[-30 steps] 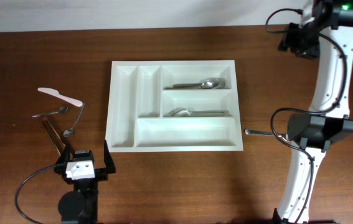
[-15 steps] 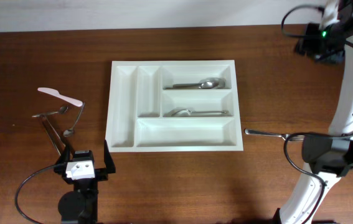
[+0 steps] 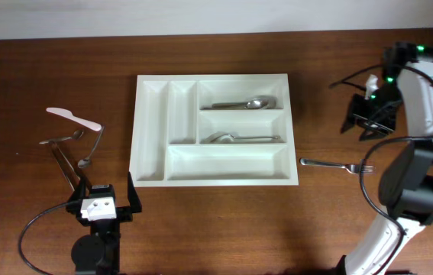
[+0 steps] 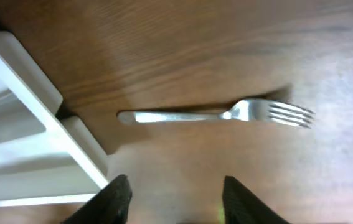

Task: Pack container
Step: 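Open the right gripper and raise it back to the right, then move the right gripper down toward the lower fork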

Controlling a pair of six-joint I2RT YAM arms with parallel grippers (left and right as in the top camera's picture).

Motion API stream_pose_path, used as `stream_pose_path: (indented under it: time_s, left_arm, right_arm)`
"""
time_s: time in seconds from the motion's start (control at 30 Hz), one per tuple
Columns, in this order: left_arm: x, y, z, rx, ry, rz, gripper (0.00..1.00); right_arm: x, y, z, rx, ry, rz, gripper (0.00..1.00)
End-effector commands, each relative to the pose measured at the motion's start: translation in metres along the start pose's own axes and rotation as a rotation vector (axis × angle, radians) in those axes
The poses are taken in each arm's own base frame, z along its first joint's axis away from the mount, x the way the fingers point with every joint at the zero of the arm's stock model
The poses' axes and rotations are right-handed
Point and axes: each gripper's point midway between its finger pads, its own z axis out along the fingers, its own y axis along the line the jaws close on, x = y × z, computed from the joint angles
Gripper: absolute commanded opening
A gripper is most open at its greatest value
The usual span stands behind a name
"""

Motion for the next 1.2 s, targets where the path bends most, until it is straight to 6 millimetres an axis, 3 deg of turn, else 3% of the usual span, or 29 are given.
stream_pose_path:
  time_s: [0.0,0.13,0.3,0.43,0.67,0.8,0.97,1.17]
  left_arm:
    - [0.002,-0.001,0.0,0.001,-0.001,0.02,0.99]
    - [0.002,-0.001,0.0,0.001,-0.001,0.02,0.99]
    - [0.002,-0.001,0.0,0.001,-0.001,0.02,0.99]
    - [0.002,-0.001,0.0,0.001,-0.001,0.02,0.99]
    - [0.002,-0.001,0.0,0.001,-0.001,0.02,0.99]
    - [0.002,-0.001,0.0,0.001,-0.001,0.02,0.99]
    - [0.002,-0.001,0.0,0.001,-0.001,0.019,0.99]
    - [0.002,-0.001,0.0,0.001,-0.001,0.02,0.99]
  right_arm:
    - [0.007,-0.016,-0.025,-0.025,-0.052,0.08,0.47]
    - [0.007,-0.036,-0.019,-0.029,-0.041,0.133,0.47]
    - [-0.019,-0.048,-0.018,-0.048,-0.143,0.146,0.52]
    - [-0.037,-0.048,-0.021,-0.058,-0.219,0.133,0.52]
    - [-0.077,-0.025,-0.035,-0.204,-0.375,0.153,0.52]
    - [-0.096,-0.032,-0.043,-0.159,-0.467,0.121,0.52]
    - [-0.095,-0.042,-0.051,-0.072,-0.5,0.088,0.52]
    - [-0.087,-0.031,-0.099,-0.104,-0.63,0.103,0.53]
